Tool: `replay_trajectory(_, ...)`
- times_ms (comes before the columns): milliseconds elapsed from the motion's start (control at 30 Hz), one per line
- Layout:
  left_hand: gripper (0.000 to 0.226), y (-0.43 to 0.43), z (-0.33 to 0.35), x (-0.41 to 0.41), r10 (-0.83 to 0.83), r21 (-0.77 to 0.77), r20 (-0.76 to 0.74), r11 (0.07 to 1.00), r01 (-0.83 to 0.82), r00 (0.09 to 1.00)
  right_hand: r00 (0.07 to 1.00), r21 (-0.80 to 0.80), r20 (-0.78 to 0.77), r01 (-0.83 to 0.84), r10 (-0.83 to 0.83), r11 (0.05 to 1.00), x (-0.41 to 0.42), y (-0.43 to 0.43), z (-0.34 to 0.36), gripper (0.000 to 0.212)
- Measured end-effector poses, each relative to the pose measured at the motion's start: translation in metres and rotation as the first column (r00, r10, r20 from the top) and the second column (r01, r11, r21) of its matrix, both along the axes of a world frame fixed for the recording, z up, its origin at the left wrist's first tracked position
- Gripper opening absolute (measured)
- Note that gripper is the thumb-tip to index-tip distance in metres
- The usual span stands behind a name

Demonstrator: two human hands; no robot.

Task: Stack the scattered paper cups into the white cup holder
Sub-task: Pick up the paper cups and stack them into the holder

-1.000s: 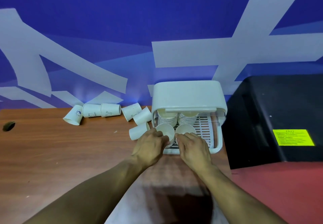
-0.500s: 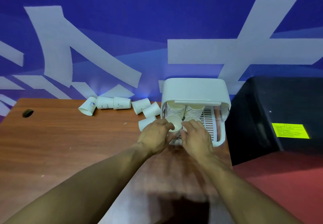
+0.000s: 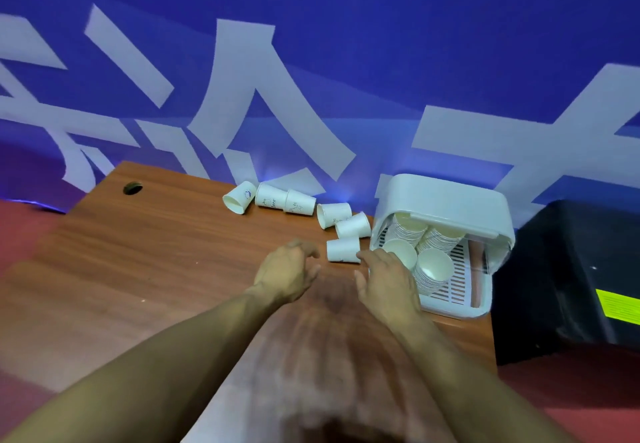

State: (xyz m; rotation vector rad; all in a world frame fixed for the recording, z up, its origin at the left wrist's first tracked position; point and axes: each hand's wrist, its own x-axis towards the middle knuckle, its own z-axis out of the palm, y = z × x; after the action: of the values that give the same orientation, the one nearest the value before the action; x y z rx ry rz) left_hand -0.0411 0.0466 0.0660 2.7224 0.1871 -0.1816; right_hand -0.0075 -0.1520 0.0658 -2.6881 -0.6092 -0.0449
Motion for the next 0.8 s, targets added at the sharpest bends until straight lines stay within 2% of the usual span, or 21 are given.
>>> replay_trajectory(167,0.029,0.048,-0.007,-0.013,0.153,-0.079,0.001,0.985,-0.152,0.988,0.996,-0.066,-0.039,-0.084,0.082,0.994,-0.003,0.046,0.007,0.034)
replay_trajectory(267,0.029,0.078,-0.018,-0.014,0.188,-0.134,-0.013,0.973,-0.188,0.982,0.993,-0.106,-0.064,-0.105,0.099,0.989,0.0,0.077,0.007,0.035)
replay_trajectory(467,0.024,0.143,-0.044,0.002,0.308,-0.271,-0.072,0.909,-0.315,0.949,0.983,-0.162,-0.128,-0.153,0.133,0.975,0.012,0.147,-0.004,0.045)
replay_trajectory(667,0.022,0.202,-0.087,0.027,0.31,-0.437,-0.164,0.828,-0.351,0.937,0.961,-0.33,-0.253,-0.195,0.113,0.924,0.029,0.227,-0.041,0.038)
replay_trajectory(800,0.02,0.226,-0.114,0.053,0.316,-0.518,-0.187,0.773,-0.367,0.93,0.955,-0.367,-0.283,-0.195,0.091,0.91,0.047,0.264,-0.064,0.051)
